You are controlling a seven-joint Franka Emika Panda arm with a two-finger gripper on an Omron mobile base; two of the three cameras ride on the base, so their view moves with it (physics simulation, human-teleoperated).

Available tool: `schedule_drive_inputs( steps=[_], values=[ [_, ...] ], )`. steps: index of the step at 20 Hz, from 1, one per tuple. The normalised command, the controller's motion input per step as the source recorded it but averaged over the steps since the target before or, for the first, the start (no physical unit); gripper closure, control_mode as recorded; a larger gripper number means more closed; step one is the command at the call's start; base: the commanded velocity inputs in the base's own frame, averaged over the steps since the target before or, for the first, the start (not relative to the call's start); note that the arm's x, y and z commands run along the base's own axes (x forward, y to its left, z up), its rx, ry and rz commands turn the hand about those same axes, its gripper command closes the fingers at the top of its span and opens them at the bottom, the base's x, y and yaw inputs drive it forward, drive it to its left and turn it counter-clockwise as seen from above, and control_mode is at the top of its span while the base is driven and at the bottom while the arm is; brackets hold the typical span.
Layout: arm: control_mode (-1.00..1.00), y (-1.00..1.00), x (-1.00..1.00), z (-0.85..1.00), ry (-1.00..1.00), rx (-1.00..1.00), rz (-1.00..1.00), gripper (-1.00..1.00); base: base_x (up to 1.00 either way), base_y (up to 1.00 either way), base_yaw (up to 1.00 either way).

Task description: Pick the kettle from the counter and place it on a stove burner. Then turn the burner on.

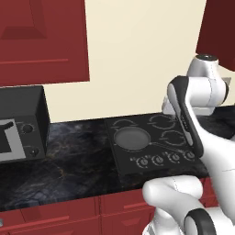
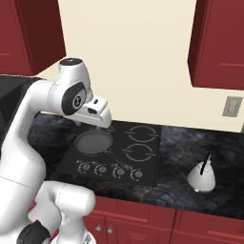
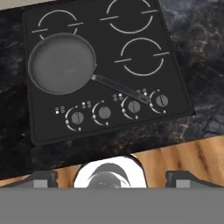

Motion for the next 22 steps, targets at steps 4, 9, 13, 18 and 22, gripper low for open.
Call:
schedule_drive_inputs(
  steps=[4, 9, 13, 18, 22],
  values=[
    [-1.00, -0.79, -0.52, -0.11, 0.00, 0.00, -0.28, -1.00, 0.00, 0.00, 0.00],
    [-1.00, -0.97, -0.41, -0.18, 0.00, 0.00, -0.28, -1.00, 0.00, 0.00, 0.00],
    [-1.00, -1.00, -0.32, -0.17, 0.00, 0.00, -0.25, -1.00, 0.00, 0.00, 0.00],
    [-1.00, -1.00, -0.18, -0.12, 0.01, 0.00, -0.22, -1.00, 0.00, 0.00, 0.00],
    [-1.00, -1.00, -0.12, -0.11, 0.00, -0.01, -0.16, -1.00, 0.00, 0.00, 0.00]
  ],
)
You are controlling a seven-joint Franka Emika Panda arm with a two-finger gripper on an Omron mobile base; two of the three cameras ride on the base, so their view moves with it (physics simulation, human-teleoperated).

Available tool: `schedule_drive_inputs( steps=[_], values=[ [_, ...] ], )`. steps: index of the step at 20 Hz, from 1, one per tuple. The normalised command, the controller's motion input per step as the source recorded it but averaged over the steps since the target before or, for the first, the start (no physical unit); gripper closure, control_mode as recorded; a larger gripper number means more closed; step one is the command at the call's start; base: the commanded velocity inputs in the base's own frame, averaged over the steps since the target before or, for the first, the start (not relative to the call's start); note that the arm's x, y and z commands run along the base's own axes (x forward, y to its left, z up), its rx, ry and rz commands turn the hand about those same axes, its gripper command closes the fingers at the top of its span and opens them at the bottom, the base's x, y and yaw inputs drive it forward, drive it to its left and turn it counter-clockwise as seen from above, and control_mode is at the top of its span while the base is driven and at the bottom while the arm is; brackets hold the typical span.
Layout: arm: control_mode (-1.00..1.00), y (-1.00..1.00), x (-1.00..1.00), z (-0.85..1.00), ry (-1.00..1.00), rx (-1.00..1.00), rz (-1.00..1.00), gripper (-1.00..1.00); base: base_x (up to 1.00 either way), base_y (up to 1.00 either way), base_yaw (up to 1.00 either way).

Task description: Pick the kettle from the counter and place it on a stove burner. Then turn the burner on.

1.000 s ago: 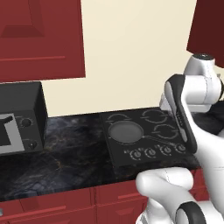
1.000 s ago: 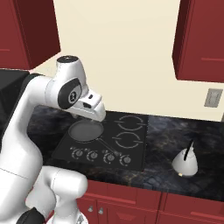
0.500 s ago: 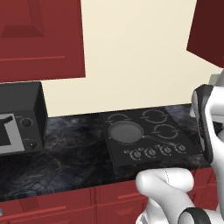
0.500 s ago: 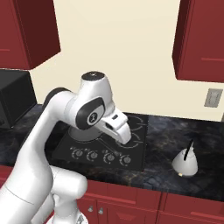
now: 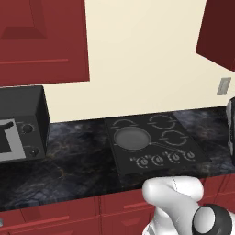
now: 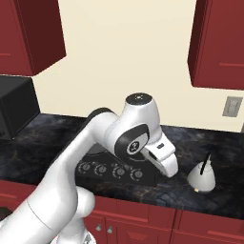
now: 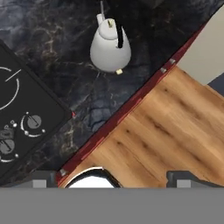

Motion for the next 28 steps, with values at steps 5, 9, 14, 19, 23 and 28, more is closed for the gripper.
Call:
schedule_drive_inputs(
  steps=[5, 9, 14, 19, 23, 28],
  values=[
    [-1.00, -0.98, -0.05, -0.11, 0.00, -0.04, -0.06, -1.00, 0.00, 0.00, 0.00],
    [-1.00, -0.75, 0.00, -0.04, -0.02, 0.00, 0.01, -1.00, 0.00, 0.00, 0.00],
    [-1.00, -0.36, 0.26, 0.00, -0.03, 0.00, 0.09, -1.00, 0.00, 0.00, 0.00],
    [-1.00, -0.23, 0.42, 0.00, -0.03, 0.00, 0.07, -1.00, 0.00, 0.00, 0.00],
    [-1.00, -0.17, 0.57, -0.01, -0.04, 0.00, 0.09, -1.00, 0.00, 0.00, 0.00],
    [-1.00, -0.10, 0.70, -0.11, -0.01, 0.00, 0.10, -1.00, 0.00, 0.00, 0.00]
  ],
)
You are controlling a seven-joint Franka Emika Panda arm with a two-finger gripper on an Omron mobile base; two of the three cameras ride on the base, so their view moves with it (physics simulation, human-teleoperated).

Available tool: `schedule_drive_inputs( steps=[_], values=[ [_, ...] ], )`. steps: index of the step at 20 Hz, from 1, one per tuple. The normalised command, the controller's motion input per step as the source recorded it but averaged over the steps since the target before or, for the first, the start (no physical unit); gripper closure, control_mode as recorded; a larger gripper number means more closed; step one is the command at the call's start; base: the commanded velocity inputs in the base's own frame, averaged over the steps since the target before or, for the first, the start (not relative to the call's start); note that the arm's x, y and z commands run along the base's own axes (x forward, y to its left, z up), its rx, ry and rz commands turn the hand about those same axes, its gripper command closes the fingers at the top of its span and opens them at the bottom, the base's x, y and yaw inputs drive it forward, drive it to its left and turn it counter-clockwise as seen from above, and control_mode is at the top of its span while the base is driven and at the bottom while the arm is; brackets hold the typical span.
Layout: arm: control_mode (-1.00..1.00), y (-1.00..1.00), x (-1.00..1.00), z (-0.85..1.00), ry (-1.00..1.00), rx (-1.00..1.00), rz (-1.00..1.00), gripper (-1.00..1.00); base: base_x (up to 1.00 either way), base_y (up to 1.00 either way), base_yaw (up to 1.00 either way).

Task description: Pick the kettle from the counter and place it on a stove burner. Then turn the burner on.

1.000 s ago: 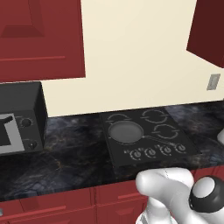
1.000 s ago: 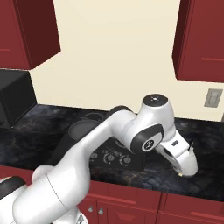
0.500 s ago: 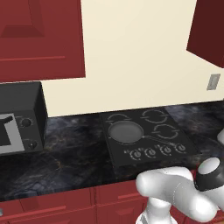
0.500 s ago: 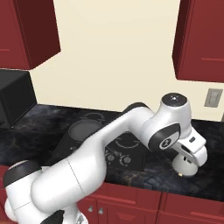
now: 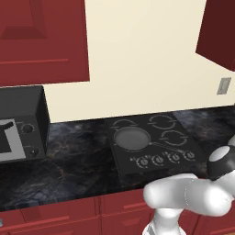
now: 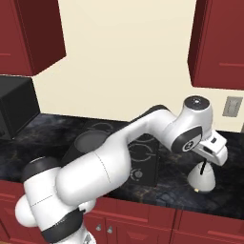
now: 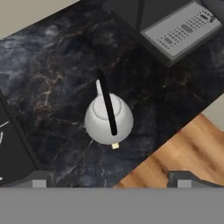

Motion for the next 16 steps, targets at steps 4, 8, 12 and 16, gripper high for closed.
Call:
schedule_drive_inputs(
  steps=[4, 8, 12, 16],
  values=[
    [-1.00, -0.05, 0.63, -0.27, 0.00, 0.00, 0.09, -1.00, 0.00, 0.00, 0.00],
    [-1.00, -0.11, 0.34, -0.32, 0.01, 0.00, 0.04, -1.00, 0.00, 0.00, 0.00],
    [-1.00, -0.04, 0.03, -0.15, 0.10, 0.00, 0.00, -1.00, 0.00, 0.00, 0.00],
    [-1.00, -0.32, 0.00, -0.15, 0.01, 0.00, -0.05, -1.00, 0.00, 0.00, 0.00]
  ],
)
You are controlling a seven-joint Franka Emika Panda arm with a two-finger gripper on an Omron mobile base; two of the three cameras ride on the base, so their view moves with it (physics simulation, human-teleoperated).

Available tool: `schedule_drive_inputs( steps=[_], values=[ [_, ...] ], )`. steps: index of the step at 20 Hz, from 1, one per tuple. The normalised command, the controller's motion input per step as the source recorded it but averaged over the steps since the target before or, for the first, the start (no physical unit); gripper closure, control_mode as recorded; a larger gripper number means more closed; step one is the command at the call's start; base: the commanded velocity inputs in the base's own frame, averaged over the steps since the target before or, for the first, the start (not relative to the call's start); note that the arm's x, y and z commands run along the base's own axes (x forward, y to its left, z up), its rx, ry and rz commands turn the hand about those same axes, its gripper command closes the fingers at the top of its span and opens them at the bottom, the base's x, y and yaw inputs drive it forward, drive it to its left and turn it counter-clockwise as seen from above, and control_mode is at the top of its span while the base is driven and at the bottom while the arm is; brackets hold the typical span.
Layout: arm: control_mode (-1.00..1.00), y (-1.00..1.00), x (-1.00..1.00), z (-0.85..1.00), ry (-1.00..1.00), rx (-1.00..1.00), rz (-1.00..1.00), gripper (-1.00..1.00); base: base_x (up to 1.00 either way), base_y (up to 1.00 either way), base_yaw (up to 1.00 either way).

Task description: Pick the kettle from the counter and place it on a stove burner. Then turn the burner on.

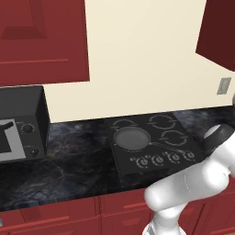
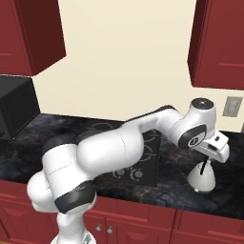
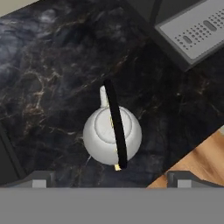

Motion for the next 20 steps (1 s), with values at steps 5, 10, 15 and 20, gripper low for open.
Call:
schedule_drive_inputs(
  steps=[5, 10, 15, 20],
  values=[
    [-1.00, -0.25, 0.15, -0.22, 0.00, 0.00, -0.02, -1.00, 0.00, 0.00, 0.00],
    [-1.00, -0.03, 0.18, -0.06, -0.01, 0.00, 0.00, -1.00, 0.00, 0.00, 0.00],
    [-1.00, -0.08, 0.12, -0.08, 0.00, 0.00, 0.00, -1.00, 0.00, 0.00, 0.00],
    [-1.00, -0.17, 0.08, -0.19, 0.00, 0.00, 0.00, -1.00, 0.00, 0.00, 0.00]
  ],
)
